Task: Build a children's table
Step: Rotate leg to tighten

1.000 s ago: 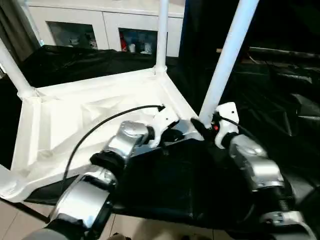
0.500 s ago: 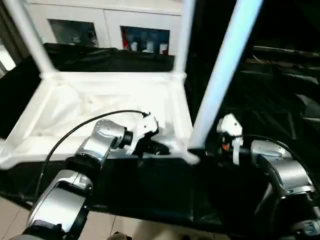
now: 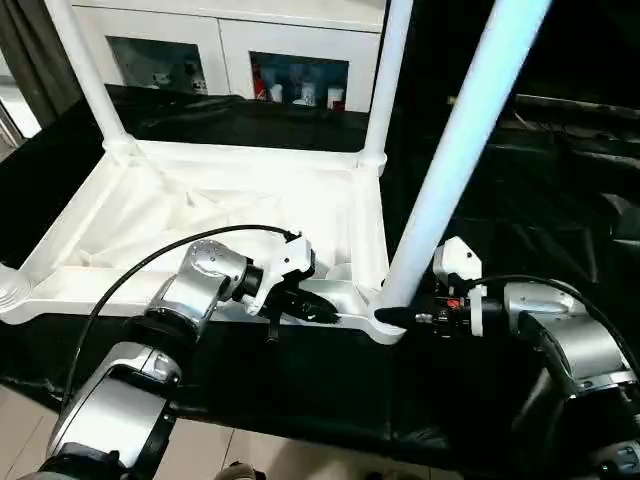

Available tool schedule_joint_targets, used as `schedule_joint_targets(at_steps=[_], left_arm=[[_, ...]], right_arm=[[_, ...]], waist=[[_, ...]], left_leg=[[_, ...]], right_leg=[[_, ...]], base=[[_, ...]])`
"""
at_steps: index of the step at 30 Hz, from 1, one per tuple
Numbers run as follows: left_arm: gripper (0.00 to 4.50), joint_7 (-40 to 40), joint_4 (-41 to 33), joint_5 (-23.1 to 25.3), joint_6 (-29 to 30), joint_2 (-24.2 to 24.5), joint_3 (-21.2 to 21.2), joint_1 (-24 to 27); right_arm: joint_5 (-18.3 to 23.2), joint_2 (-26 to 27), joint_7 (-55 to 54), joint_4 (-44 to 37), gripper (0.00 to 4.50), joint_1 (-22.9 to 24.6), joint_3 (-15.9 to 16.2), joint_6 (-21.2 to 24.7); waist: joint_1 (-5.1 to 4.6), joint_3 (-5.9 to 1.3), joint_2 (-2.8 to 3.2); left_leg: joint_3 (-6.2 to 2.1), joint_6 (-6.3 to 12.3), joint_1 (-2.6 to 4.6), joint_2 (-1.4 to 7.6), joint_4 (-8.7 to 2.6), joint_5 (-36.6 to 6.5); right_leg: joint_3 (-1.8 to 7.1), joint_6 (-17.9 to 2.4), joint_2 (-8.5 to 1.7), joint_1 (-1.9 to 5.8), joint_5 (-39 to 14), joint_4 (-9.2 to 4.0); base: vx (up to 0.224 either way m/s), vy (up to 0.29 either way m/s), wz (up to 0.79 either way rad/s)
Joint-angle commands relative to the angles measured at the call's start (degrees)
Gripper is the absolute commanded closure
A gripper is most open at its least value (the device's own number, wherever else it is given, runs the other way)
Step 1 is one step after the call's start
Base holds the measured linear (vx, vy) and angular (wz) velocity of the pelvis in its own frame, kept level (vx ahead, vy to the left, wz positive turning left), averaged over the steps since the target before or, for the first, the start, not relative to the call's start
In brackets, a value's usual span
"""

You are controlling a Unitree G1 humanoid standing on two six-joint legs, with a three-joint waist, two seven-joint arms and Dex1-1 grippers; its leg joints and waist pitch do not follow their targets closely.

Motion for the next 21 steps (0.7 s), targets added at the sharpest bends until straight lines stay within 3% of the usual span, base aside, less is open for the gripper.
schedule_joint_targets(at_steps=[1, 2, 3, 7, 8, 12, 14, 15, 16, 18, 21], left_arm=[[4.50, 4.14, 1.00, 0.11, 0.01, -1.12, 0.68, -0.45], [4.50, 8.42, 2.11, 0.64, 0.35, -2.44, 1.40, -1.18], [4.50, 9.15, 2.27, 0.73, 0.44, -2.69, 1.52, -1.29], [4.50, 17.62, 4.68, 1.69, 1.07, -5.63, 2.61, -2.74], [4.50, 20.60, 5.47, 1.93, 1.47, -6.88, 2.93, -3.22], [4.50, 28.61, 7.02, 2.45, 2.67, -11.59, 3.30, -4.19], [4.50, 30.82, 7.31, 2.76, 2.79, -13.42, 3.03, -4.34], [4.50, 31.74, 7.43, 2.93, 2.77, -14.47, 2.80, -4.41], [4.50, 32.23, 7.52, 3.02, 2.74, -15.16, 2.64, -4.45], [4.50, 33.24, 8.27, 3.70, 2.07, -16.81, 2.11, -4.96], [4.50, 32.45, 8.60, 3.60, 1.86, -17.24, 2.04, -5.39]], right_arm=[[0.56, 0.97, -0.24, 0.28, 2.38, 1.23, 1.27, 1.08], [-0.50, 2.76, -4.15, 2.11, 2.39, 1.24, 0.48, 0.71], [-0.70, 3.12, -4.93, 2.47, 2.39, 1.23, 0.31, 0.65], [-3.26, 7.69, -15.90, 5.71, 2.44, 0.80, -1.41, 1.40], [-3.90, 9.56, -19.94, 6.70, 2.45, 0.62, -2.15, 1.64], [-5.03, 15.81, -31.81, 9.06, 2.46, -0.06, -4.38, 3.06], [-5.51, 18.16, -36.91, 10.44, 2.46, -0.75, -5.51, 3.34], [-5.72, 19.50, -39.41, 11.11, 2.46, -1.19, -6.09, 3.58], [-5.89, 20.35, -40.74, 11.47, 2.46, -1.47, -6.35, 3.70], [-6.67, 22.13, -40.38, 11.10, 2.46, -1.76, -4.90, 3.06], [-8.05, 22.07, -40.77, 11.16, 2.46, -2.06, -4.10, 1.43]], waist=[[0.18, -3.53, -0.59], [0.13, -3.47, -0.80], [0.10, -3.41, -0.64], [-0.43, -3.13, -0.82], [-0.79, -3.08, -0.79], [-1.74, -2.78, -0.81], [-2.07, -2.89, -0.73], [-2.07, -2.83, -0.22], [-2.27, -2.82, -0.54], [-2.22, -2.78, -0.61], [-2.24, -2.73, -0.62]], left_leg=[[-0.59, 2.94, 0.72, 1.67, -3.46, -13.47], [-0.56, 2.87, 0.71, 1.65, -3.49, -13.93], [-0.57, 2.71, 0.75, 1.66, -3.49, -14.33], [-1.06, 0.67, 1.04, 1.44, -3.77, -18.34], [-1.11, 0.17, 0.84, 1.36, -3.86, -18.75], [-1.41, -0.51, 1.38, 1.20, -3.89, -23.22], [-1.66, -0.64, 1.24, 1.16, -4.04, -23.59], [-1.76, -0.81, 1.25, 1.17, -4.12, -23.90], [-1.69, -0.74, 1.19, 1.07, -4.12, -24.45], [-1.65, -0.36, 1.52, 0.95, -4.03, -25.50], [-1.68, -0.03, 1.47, 0.88, -4.03, -26.00]], right_leg=[[2.10, -14.16, -2.80, 2.69, -12.15, -3.41], [2.10, -13.89, -2.80, 2.64, -13.27, -3.54], [2.15, -13.78, -2.89, 2.43, -14.08, -3.59], [2.00, -10.84, -2.97, 2.13, -22.79, -4.55], [2.00, -10.20, -2.88, 2.02, -23.54, -4.60], [1.69, -8.06, -2.90, 1.35, -29.46, -5.62], [1.51, -7.25, -2.96, 1.53, -30.50, -5.79], [1.50, -7.09, -2.95, 1.49, -30.42, -5.79], [1.46, -6.68, -2.78, 1.40, -30.40, -6.03], [1.43, -6.13, -2.76, 1.13, -31.27, -6.37], [1.38, -5.49, -2.80, 1.04, -32.51, -6.58]], base=[[0.000, 0.000, 0.00], [0.000, 0.000, 0.00], [0.000, 0.000, 0.00], [0.000, 0.000, 0.00], [0.000, 0.000, 0.00], [0.000, 0.000, 0.00], [0.000, 0.000, 0.00], [0.000, 0.000, 0.00], [0.000, 0.000, 0.00], [0.000, 0.000, 0.00], [0.000, 0.000, 0.00]])
